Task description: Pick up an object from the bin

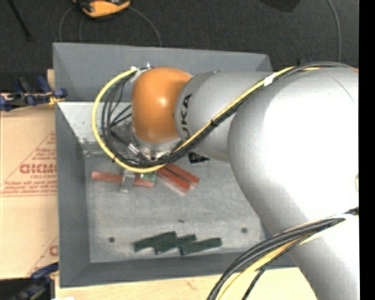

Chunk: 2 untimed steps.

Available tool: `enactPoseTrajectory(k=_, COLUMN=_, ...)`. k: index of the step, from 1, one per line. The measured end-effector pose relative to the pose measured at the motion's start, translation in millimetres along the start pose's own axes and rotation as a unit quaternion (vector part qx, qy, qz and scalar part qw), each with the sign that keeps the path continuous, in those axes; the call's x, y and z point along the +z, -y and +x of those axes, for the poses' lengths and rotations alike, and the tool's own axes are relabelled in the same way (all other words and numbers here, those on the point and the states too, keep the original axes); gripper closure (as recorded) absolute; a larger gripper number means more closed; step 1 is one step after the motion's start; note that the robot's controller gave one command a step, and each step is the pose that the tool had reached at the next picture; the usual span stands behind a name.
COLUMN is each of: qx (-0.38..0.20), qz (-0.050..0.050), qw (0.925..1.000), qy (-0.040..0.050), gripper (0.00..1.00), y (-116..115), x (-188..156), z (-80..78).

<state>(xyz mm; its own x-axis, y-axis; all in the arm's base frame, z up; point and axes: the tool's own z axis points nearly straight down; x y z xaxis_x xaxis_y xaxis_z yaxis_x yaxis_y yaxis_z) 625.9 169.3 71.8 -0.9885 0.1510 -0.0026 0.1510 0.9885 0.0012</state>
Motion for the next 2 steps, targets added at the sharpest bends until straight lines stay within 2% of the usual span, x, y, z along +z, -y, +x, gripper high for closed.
enactPoseTrajectory(k=2, qx=0.000, qz=0.001, qw=1.0000, qy=-0.0031, gripper=1.00, y=1, x=-17, z=2.0)
